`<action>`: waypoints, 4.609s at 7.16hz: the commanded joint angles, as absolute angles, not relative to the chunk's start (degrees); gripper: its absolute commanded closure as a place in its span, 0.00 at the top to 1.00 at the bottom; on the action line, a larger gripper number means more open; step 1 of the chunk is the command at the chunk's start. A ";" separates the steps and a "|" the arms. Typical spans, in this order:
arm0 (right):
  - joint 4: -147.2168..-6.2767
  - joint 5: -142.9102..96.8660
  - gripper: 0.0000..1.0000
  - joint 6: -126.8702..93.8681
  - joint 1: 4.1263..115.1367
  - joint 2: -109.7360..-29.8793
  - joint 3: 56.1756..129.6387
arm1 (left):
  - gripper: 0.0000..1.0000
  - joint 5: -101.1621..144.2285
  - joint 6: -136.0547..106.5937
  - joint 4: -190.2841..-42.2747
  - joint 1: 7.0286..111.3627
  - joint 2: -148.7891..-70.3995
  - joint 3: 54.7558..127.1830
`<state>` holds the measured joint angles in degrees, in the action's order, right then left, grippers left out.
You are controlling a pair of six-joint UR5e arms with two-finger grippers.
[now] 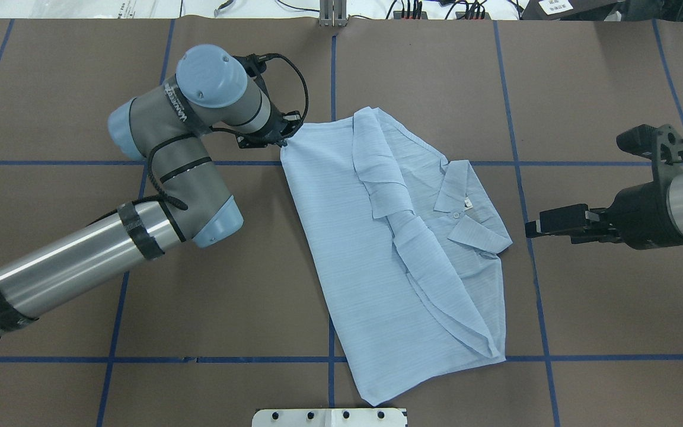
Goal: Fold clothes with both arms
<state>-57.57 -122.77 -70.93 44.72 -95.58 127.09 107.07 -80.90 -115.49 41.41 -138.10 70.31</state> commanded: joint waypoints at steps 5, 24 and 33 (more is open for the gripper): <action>-57.57 -121.91 1.00 -70.93 44.82 -94.66 125.33 | 0.00 99.23 -74.45 -139.21 44.12 -149.49 43.43; -90.44 -85.87 1.00 -63.46 15.56 -62.32 106.88 | 1.00 108.98 -69.17 -119.44 44.30 -118.13 94.31; -90.53 -84.73 1.00 -58.55 15.90 -64.16 105.55 | 1.00 108.81 -69.79 -119.97 42.02 -119.00 93.08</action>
<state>-90.55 -84.66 -59.72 14.88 -63.92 105.42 108.81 -69.78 -119.97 42.31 -119.00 93.09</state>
